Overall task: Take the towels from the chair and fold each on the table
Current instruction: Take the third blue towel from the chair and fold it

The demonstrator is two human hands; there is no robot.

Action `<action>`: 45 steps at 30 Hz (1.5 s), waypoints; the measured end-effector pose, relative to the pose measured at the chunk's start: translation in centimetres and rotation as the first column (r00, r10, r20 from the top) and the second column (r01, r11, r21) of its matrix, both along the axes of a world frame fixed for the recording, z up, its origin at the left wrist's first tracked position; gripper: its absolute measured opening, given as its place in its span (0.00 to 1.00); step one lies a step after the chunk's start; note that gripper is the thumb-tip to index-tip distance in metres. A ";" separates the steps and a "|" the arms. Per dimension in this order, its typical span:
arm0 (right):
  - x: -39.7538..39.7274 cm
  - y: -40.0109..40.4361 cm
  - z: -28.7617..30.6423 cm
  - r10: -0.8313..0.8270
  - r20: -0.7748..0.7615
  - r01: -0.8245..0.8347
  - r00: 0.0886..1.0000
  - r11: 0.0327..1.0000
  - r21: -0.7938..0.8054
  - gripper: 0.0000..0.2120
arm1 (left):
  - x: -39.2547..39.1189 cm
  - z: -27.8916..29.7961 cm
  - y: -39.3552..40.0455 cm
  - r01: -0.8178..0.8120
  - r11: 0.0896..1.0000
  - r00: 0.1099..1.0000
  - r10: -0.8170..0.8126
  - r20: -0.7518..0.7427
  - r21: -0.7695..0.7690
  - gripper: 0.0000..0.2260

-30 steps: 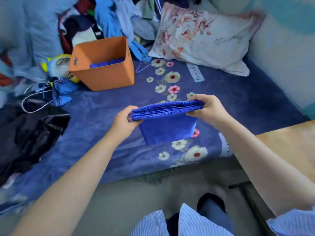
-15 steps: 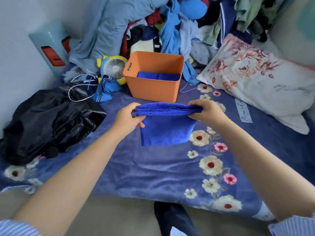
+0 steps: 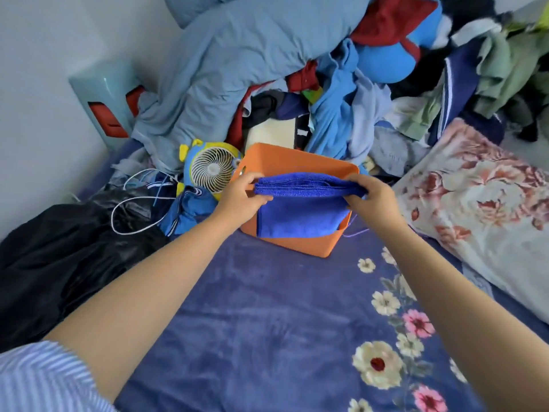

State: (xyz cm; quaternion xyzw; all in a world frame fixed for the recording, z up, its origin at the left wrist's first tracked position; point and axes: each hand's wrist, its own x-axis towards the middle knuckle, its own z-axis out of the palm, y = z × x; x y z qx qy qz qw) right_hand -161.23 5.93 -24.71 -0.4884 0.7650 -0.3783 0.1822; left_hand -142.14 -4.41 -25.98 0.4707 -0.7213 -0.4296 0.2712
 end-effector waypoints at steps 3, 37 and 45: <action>-1.2 -5.0 -0.4 -0.029 -0.040 0.027 0.999 0.998 -0.053 0.20 | -1.9 -0.2 -5.1 -0.018 0.997 1.000 0.018 -0.003 -0.075 0.12; -4.8 -30.7 -31.2 -0.034 -0.118 0.082 0.992 0.898 0.433 0.22 | -12.5 -29.3 -30.1 0.176 0.967 0.667 0.023 0.744 -0.187 0.22; -3.0 -30.3 -35.4 0.200 -0.302 0.057 0.932 0.742 0.668 0.30 | -11.8 -33.7 -29.0 0.455 0.890 0.499 -0.246 0.831 -0.010 0.30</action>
